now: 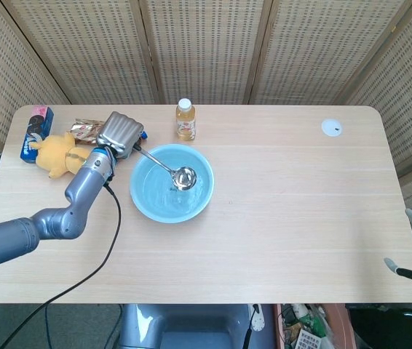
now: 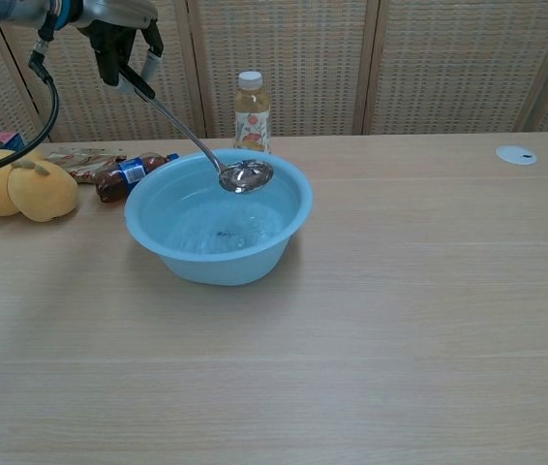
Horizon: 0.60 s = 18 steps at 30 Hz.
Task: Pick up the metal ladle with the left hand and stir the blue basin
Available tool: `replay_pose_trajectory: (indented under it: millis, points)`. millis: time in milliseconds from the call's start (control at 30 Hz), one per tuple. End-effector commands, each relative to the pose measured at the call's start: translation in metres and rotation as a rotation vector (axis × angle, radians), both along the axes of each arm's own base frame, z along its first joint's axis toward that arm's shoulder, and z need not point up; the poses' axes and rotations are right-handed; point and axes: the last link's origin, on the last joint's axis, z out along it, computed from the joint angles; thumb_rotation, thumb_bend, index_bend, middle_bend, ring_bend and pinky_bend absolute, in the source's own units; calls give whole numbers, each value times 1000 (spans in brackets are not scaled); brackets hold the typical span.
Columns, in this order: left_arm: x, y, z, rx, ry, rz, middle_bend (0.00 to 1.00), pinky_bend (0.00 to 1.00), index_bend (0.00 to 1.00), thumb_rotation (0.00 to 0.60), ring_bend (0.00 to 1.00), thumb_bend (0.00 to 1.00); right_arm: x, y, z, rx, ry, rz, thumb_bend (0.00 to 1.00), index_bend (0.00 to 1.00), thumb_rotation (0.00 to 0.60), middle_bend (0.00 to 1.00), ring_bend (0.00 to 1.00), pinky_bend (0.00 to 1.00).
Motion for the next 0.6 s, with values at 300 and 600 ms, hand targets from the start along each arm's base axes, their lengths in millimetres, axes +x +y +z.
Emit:
replay_pose_trajectory:
  millis: [300, 600]
  points:
    - [7, -2, 19, 10, -11, 29, 1000, 1000, 825, 600, 964, 601, 1, 0, -1, 3, 2, 0, 0, 0, 600, 0, 0, 0]
    - [11, -5, 25, 20, -8, 43, 1000, 1000, 827, 600, 964, 607, 1, 0, -2, 4, 3, 3, 0, 0, 600, 0, 0, 0]
